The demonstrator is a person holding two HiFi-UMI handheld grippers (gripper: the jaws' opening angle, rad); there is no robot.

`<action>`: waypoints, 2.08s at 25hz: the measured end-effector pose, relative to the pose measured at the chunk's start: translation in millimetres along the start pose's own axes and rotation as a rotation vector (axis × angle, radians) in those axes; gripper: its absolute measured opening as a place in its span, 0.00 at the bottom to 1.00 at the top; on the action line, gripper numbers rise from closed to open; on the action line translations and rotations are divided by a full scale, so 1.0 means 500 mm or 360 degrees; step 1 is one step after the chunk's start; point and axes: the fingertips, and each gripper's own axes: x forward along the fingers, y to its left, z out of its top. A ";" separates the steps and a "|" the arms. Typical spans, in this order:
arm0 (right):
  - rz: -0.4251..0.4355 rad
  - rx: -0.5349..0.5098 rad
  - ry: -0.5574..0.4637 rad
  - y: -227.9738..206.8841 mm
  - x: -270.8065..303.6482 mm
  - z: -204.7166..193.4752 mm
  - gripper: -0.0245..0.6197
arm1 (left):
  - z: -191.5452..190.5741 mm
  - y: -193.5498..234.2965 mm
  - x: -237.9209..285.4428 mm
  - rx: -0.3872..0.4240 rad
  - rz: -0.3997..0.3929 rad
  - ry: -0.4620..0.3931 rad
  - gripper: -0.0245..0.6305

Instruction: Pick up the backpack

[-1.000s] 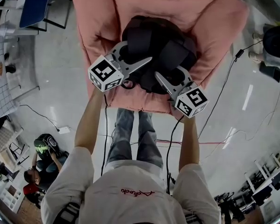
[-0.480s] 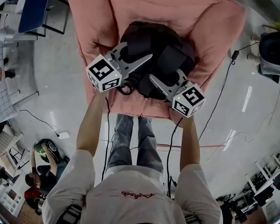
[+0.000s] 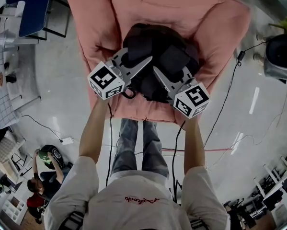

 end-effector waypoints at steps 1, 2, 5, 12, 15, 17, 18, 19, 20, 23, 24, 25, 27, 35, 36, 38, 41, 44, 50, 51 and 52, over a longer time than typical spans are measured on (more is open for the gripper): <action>0.0002 0.0028 -0.0029 -0.002 0.000 0.010 0.25 | 0.000 -0.001 0.000 0.0015 0.0002 0.0010 0.13; 0.0005 0.0063 -0.0059 -0.005 0.001 0.022 0.25 | 0.001 -0.002 0.000 0.0023 0.0002 0.0014 0.13; -0.0007 0.0167 -0.0136 -0.015 0.009 0.054 0.25 | 0.005 -0.005 -0.004 0.0018 0.0004 0.0009 0.13; -0.0197 0.0145 -0.0100 -0.048 0.044 0.060 0.21 | 0.002 -0.003 -0.009 -0.0006 0.0005 0.0008 0.12; -0.0276 0.0092 -0.0128 -0.050 0.046 0.060 0.16 | -0.004 -0.011 -0.010 -0.0003 0.0013 0.0011 0.12; -0.0328 0.0042 -0.0179 -0.045 0.037 0.068 0.14 | -0.003 -0.019 -0.012 0.0012 0.0021 0.0019 0.12; -0.0349 0.0027 -0.0206 -0.040 0.030 0.075 0.13 | 0.000 -0.025 -0.014 0.0016 0.0027 0.0019 0.12; -0.0361 0.0023 -0.0231 -0.035 0.022 0.083 0.13 | 0.004 -0.032 -0.018 0.0015 0.0034 0.0015 0.12; -0.0364 0.0028 -0.0253 -0.027 0.013 0.092 0.13 | 0.011 -0.039 -0.023 0.0009 0.0042 0.0007 0.12; -0.0344 0.0040 -0.0295 -0.005 -0.011 0.111 0.13 | 0.031 -0.057 -0.036 -0.0023 0.0067 -0.0021 0.12; -0.0334 0.0039 -0.0300 0.004 -0.018 0.113 0.13 | 0.037 -0.063 -0.040 -0.0036 0.0076 -0.0030 0.12; -0.0328 0.0034 -0.0297 0.016 -0.025 0.113 0.13 | 0.044 -0.069 -0.045 -0.0053 0.0085 -0.0041 0.12; -0.0322 0.0026 -0.0284 0.041 -0.033 0.113 0.13 | 0.060 -0.080 -0.059 -0.0089 0.0097 -0.0061 0.12; -0.0280 0.0065 -0.0279 0.138 -0.093 0.112 0.12 | 0.091 -0.147 -0.118 -0.0176 0.0154 -0.0107 0.12; -0.0278 0.0065 -0.0278 0.148 -0.100 0.114 0.12 | 0.095 -0.156 -0.125 -0.0183 0.0162 -0.0115 0.12; -0.0270 0.0057 -0.0295 0.159 -0.109 0.126 0.12 | 0.110 -0.164 -0.132 -0.0171 0.0184 -0.0141 0.12; -0.0249 0.0053 -0.0312 0.185 -0.126 0.145 0.12 | 0.134 -0.182 -0.148 -0.0154 0.0225 -0.0168 0.12; -0.0228 0.0048 -0.0327 0.220 -0.151 0.174 0.12 | 0.169 -0.213 -0.172 -0.0143 0.0261 -0.0202 0.12; -0.0177 -0.0036 -0.0355 0.294 -0.205 0.269 0.12 | 0.271 -0.287 -0.225 -0.0121 0.0329 -0.0303 0.12; -0.0171 -0.0051 -0.0361 0.305 -0.216 0.287 0.12 | 0.291 -0.301 -0.231 -0.0112 0.0338 -0.0318 0.12; -0.0167 -0.0057 -0.0373 0.316 -0.228 0.306 0.12 | 0.311 -0.316 -0.237 -0.0096 0.0346 -0.0328 0.12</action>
